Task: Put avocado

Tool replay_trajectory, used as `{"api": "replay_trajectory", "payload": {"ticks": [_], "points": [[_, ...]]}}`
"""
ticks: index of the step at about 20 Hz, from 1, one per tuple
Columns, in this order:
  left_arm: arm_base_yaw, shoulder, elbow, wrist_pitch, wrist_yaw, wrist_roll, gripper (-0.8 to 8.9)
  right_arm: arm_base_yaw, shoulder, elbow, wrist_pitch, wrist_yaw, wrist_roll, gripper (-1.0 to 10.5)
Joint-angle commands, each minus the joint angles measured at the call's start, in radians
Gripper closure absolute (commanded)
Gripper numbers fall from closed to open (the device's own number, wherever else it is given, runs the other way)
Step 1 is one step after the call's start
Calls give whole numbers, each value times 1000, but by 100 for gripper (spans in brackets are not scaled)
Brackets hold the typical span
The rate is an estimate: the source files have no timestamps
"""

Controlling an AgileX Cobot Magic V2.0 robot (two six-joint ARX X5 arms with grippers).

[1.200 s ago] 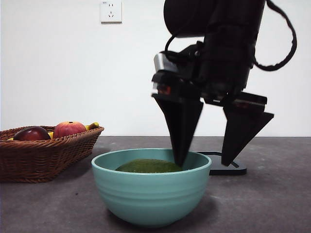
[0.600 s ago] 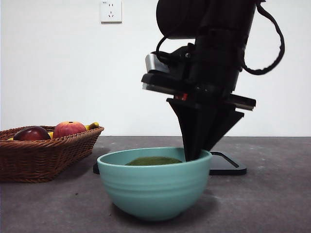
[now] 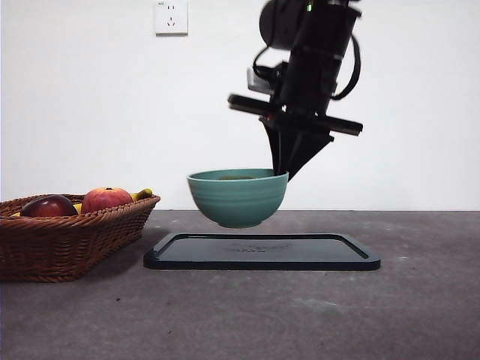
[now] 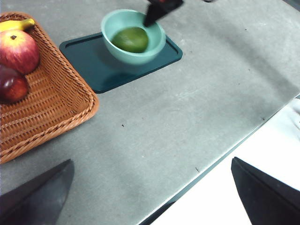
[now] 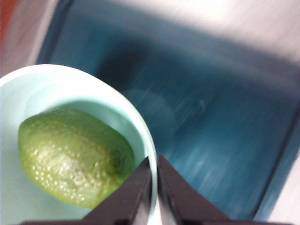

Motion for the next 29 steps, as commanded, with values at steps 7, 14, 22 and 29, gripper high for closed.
{"api": "replay_trajectory", "payload": {"ticks": [7, 14, 22, 29], "points": [[-10, 1, 10, 19, 1, 9, 255, -66, 181, 92, 16, -22, -11, 938], [-10, 1, 10, 18, 1, 9, 255, -73, 133, 159, -62, 50, -27, 553], [-10, 1, 10, 19, 1, 17, 255, -44, -200, 158, -323, 168, -106, 371], [-10, 1, 10, 26, 1, 24, 255, 66, -628, -165, -338, 211, -105, 349]]}}
